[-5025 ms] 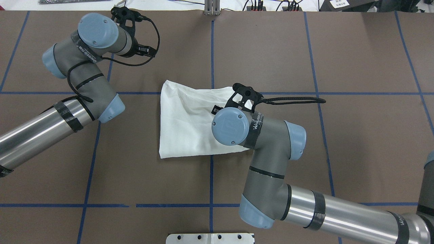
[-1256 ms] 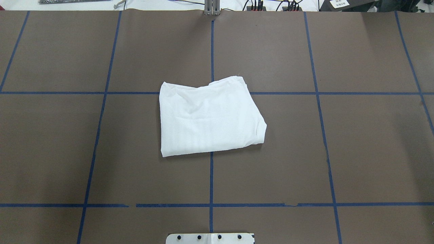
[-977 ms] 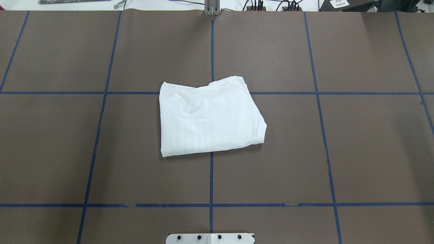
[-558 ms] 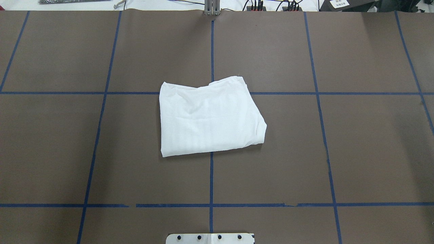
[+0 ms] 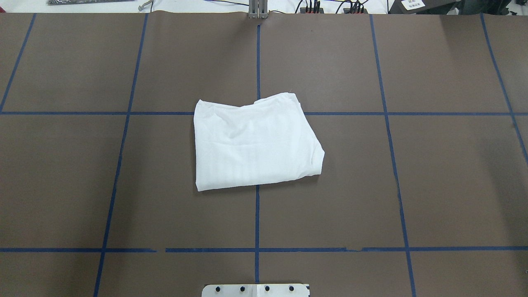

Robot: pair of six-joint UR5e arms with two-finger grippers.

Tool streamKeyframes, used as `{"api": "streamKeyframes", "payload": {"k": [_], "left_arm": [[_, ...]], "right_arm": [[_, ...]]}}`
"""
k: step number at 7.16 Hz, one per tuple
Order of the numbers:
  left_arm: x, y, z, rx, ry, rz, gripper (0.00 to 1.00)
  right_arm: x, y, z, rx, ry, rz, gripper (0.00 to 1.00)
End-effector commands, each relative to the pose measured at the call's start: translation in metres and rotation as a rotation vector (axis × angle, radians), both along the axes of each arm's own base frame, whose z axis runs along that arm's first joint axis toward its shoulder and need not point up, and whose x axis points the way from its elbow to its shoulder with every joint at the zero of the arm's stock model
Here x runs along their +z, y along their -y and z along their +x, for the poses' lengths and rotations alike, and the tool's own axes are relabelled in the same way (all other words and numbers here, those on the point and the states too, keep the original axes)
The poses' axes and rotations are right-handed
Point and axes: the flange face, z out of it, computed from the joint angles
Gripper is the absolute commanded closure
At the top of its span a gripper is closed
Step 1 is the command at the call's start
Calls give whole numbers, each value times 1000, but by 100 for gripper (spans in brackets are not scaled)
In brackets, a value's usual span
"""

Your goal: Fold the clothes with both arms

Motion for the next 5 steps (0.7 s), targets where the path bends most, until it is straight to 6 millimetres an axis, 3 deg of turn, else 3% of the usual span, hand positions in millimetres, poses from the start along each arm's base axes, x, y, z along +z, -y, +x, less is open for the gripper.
{"api": "streamKeyframes", "payload": {"k": [1, 5], "left_arm": [[7, -3, 0, 1, 1, -15, 0], [18, -14, 0, -1, 0, -47, 0]], "right_arm": [[0, 0, 0, -4, -2, 3, 0], [4, -2, 0, -4, 0, -5, 0]]}}
